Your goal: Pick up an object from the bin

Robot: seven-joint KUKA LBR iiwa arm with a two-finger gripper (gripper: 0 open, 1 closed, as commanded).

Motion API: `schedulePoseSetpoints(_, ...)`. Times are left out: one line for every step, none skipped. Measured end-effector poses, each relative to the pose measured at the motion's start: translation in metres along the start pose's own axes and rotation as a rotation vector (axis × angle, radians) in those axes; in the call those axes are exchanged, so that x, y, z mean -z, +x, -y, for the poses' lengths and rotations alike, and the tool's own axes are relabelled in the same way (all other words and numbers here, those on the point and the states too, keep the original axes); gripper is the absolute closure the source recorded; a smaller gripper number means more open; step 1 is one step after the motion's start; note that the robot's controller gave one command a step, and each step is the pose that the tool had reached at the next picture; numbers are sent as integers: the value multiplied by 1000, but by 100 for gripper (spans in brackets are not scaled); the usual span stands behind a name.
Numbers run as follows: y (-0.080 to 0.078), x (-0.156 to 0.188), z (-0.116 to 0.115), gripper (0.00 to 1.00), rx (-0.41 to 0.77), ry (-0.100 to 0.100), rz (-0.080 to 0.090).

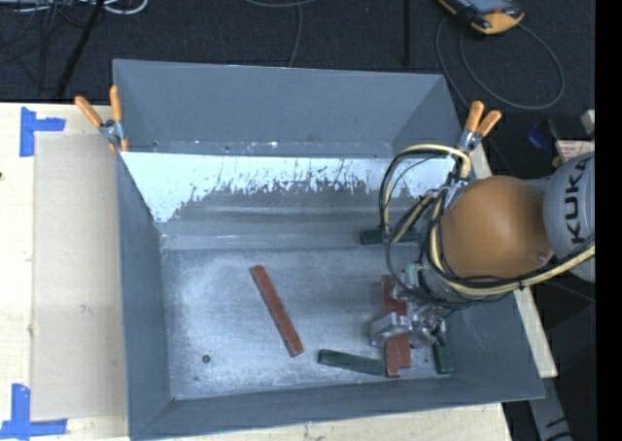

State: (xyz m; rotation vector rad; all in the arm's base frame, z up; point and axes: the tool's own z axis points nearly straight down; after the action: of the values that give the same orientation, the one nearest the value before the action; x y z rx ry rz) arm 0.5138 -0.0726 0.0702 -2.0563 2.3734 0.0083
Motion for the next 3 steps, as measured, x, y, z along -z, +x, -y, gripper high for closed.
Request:
schedulePoseSetpoints(0, 0, 0, 100, 0, 0, 0)
schedulePoseSetpoints(0, 0, 0, 100, -1, 0, 0)
schedulePoseSetpoints(59, 54, 11, 100, 88, 0, -2)
